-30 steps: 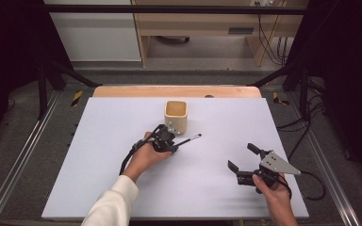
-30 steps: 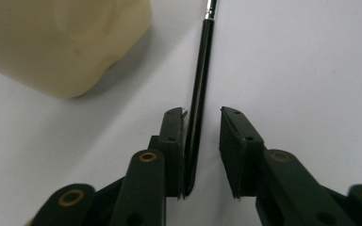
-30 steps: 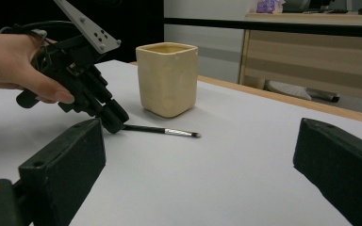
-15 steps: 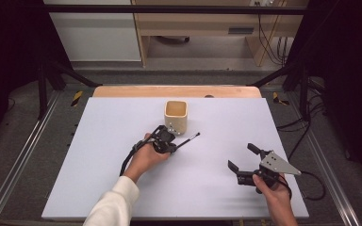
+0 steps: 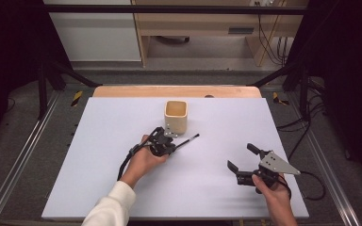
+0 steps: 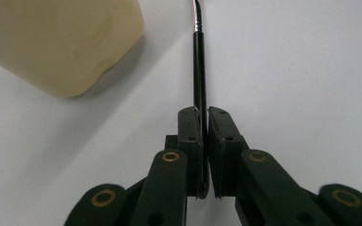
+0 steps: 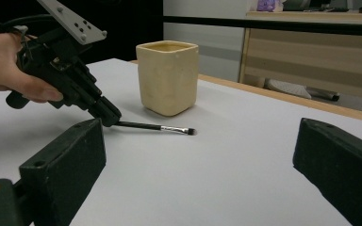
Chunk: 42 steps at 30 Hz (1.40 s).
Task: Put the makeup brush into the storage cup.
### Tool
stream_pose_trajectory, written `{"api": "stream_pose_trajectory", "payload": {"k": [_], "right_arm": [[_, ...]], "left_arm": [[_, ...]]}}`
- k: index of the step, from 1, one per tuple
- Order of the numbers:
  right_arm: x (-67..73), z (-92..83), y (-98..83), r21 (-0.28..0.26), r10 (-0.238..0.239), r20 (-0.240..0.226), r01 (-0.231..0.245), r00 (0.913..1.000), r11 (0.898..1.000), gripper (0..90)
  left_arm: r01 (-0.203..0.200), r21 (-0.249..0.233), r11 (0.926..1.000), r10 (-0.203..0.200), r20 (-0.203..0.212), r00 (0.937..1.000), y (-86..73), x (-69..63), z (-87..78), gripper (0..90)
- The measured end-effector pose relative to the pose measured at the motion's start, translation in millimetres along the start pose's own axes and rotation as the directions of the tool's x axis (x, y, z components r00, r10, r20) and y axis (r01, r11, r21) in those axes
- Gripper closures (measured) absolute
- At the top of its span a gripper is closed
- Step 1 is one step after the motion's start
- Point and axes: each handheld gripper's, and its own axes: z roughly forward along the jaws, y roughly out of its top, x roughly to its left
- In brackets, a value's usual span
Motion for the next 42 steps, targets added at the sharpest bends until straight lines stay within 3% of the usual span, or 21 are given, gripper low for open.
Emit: {"api": "stream_pose_trajectory", "payload": {"k": [16, 22, 33, 42], "right_arm": [[2.7, 2.8, -0.3, 0.011, 0.006, -0.014, -0.005, 0.9999, 1.000, 3.3], [8.5, 5.7, 1.3, 0.015, -0.005, -0.028, 0.005, 0.9996, 1.000, 3.3], [21.3, 9.7, 5.2, 0.025, -0.032, -0.037, 0.033, 0.9988, 0.999, 3.2], [25.3, 11.8, 5.4, 0.041, -0.043, -0.027, 0.044, 0.9987, 0.998, 3.4]], "left_arm": [[0.006, -0.081, 0.9967, -0.007, -0.013, 0.9999, 2.6, -4.9, -24.3, 84.3], [0.004, -0.128, 0.9917, -0.005, -0.004, 1.0000, 0.7, -7.9, -36.5, 84.3], [0.024, -0.219, 0.9754, -0.023, 0.008, 0.9997, -11.1, -13.9, -57.7, 84.3], [0.019, -0.247, 0.9688, -0.016, 0.013, 0.9998, -13.9, -17.3, -62.0, 84.3]]}}
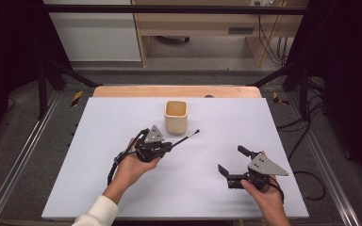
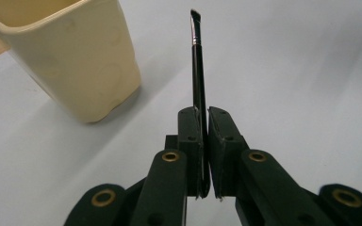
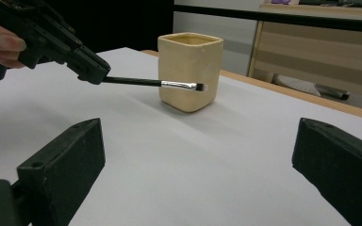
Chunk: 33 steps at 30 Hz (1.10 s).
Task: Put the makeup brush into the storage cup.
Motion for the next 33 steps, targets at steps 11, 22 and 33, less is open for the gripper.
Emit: {"api": "stream_pose_trajectory", "payload": {"k": [11, 22, 33], "right_arm": [[6.2, 4.2, 0.3, 0.021, 0.000, -0.022, 0.000, 0.9998, 1.000, 3.2], [11.9, 8.9, 0.4, 0.034, -0.004, -0.033, 0.005, 0.9995, 0.999, 3.4], [25.1, 20.1, 1.1, 0.059, -0.022, -0.047, 0.025, 0.9987, 0.998, 3.1]], "left_arm": [[-0.009, -0.033, 0.9994, 0.009, 0.005, 1.0000, -1.1, -8.0, -5.4, 84.3], [0.007, -0.086, 0.9963, -0.007, 0.005, 1.0000, -7.9, -9.3, -6.0, 84.3], [0.013, -0.149, 0.9887, -0.010, 0.020, 0.9997, -21.6, -4.6, -5.0, 84.2]]}}
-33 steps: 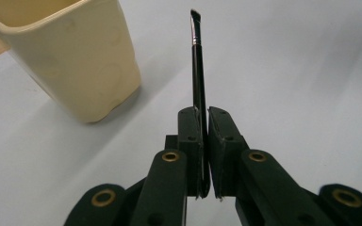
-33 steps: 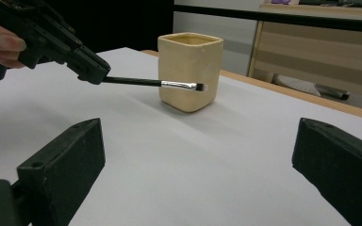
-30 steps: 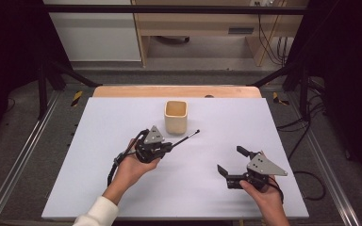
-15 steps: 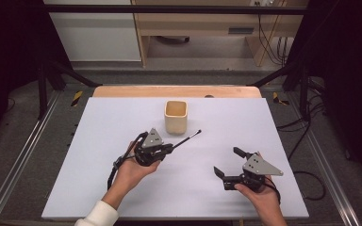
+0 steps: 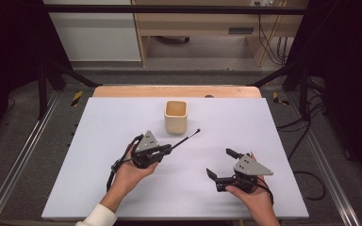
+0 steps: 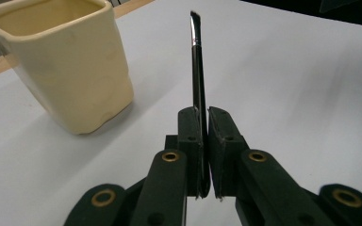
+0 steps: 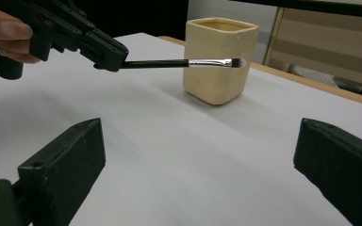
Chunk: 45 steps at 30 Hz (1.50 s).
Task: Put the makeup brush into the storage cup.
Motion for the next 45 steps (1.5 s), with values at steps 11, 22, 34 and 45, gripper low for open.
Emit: {"api": "stream_pose_trajectory", "payload": {"k": [11, 22, 34, 45], "right_arm": [[3.4, 5.0, -1.6, 0.021, 0.007, 0.001, -0.007, 1.0000, 1.000, 3.1], [12.4, 19.2, 2.0, 0.028, 0.000, -0.025, 0.000, 0.9997, 1.000, 3.2], [18.9, 33.9, 8.6, 0.020, 0.010, -0.035, -0.009, 0.9994, 1.000, 3.9], [17.4, 48.1, 16.4, 0.017, 0.042, -0.070, -0.041, 0.9966, 0.999, 4.3]], "left_arm": [[0.008, -0.034, 0.9994, -0.008, 0.006, 1.0000, -11.8, -0.2, -3.0, 84.2], [0.020, -0.080, 0.9966, -0.021, -0.014, 0.9997, -17.4, 5.6, -16.1, 84.2], [0.038, -0.123, 0.9917, -0.041, -0.016, 0.9990, -17.9, 2.2, -20.7, 84.2], [0.035, -0.141, 0.9894, -0.038, -0.014, 0.9992, -19.4, -1.3, -22.4, 84.1]]}}
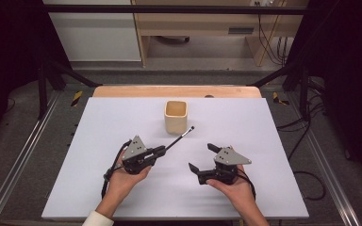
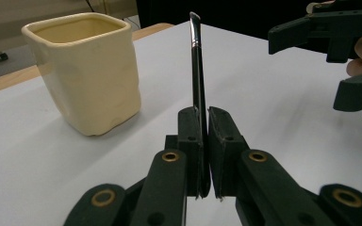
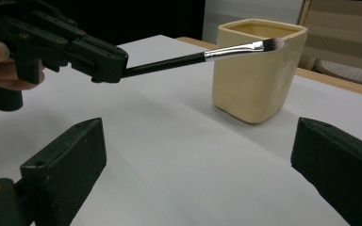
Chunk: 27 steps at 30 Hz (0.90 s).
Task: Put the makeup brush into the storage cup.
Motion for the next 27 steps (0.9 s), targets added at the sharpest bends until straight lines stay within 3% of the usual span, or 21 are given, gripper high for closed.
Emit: {"api": "stream_pose_trajectory", "payload": {"k": [13, 27], "right_arm": [[-6.0, 16.3, 13.3, -0.012, 0.053, -0.036, -0.053, 0.9980, 0.999, 6.6], [-8.1, 32.4, 12.8, 0.002, 0.087, -0.099, -0.088, 0.9912, 0.996, 14.9]], "left_arm": [[-0.002, -0.018, 0.9998, 0.002, 0.002, 1.0000, 2.3, -3.0, -3.4, 84.2], [-0.012, -0.020, 0.9997, 0.013, 0.023, 0.9997, 2.9, -9.0, 0.0, 84.2]]}}
